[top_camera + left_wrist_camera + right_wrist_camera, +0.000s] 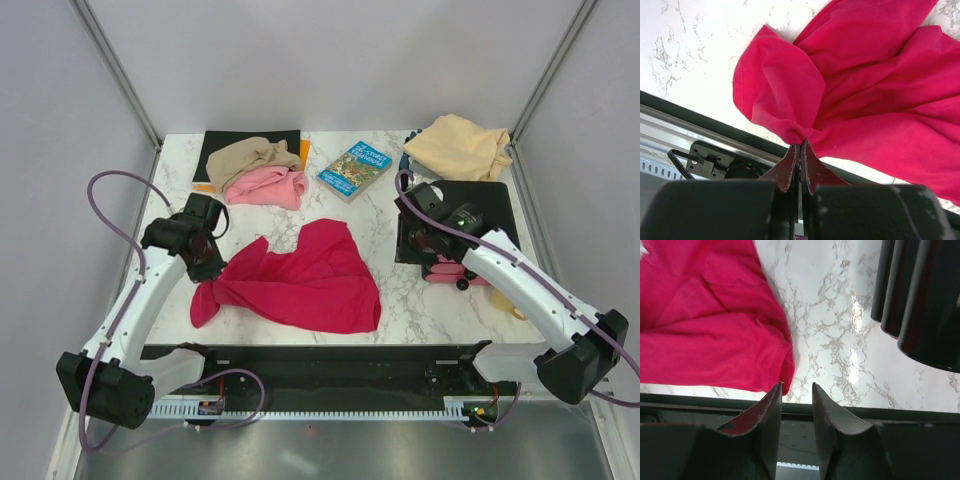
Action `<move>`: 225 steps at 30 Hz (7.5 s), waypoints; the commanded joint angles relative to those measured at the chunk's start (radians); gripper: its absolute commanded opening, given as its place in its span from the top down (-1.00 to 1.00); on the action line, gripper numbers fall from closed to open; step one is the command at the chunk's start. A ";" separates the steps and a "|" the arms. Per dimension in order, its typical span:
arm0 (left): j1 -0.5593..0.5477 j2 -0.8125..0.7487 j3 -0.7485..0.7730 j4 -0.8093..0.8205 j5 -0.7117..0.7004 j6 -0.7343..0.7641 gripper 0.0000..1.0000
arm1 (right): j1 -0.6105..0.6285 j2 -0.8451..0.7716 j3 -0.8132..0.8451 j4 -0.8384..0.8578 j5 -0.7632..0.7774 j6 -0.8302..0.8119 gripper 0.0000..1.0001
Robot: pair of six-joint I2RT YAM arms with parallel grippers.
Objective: Fold and stack the t-shirts
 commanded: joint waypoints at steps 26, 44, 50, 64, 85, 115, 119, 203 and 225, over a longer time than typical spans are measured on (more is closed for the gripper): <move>0.004 -0.014 -0.040 -0.037 0.121 0.025 0.09 | 0.118 0.527 0.196 0.428 -0.334 -0.194 -0.04; 0.004 0.015 0.095 -0.144 0.033 0.013 -0.01 | 0.178 0.691 0.305 0.461 -0.209 -0.229 -0.22; 0.004 0.027 0.093 -0.137 0.016 0.025 -0.01 | 0.180 0.726 0.319 0.441 -0.223 -0.220 -0.22; 0.004 0.029 0.081 -0.124 0.042 0.029 0.00 | 0.177 0.752 0.301 0.445 -0.203 -0.254 -0.22; 0.004 0.007 0.024 -0.081 0.095 0.019 0.01 | 0.178 0.745 0.238 0.510 -0.200 -0.257 0.62; 0.004 0.093 0.033 -0.009 0.075 0.032 -0.03 | 0.166 0.369 0.341 0.266 -0.051 -0.303 1.00; 0.004 0.096 0.032 -0.005 0.064 0.017 -0.05 | 0.134 0.303 0.417 0.203 -0.002 -0.303 1.00; -0.653 0.583 -0.154 0.287 0.279 -0.050 0.07 | -0.041 -0.021 0.309 0.197 0.136 -0.265 1.00; -0.581 0.284 0.117 0.045 -0.054 -0.196 0.96 | -0.096 0.013 0.368 0.186 0.179 -0.300 1.00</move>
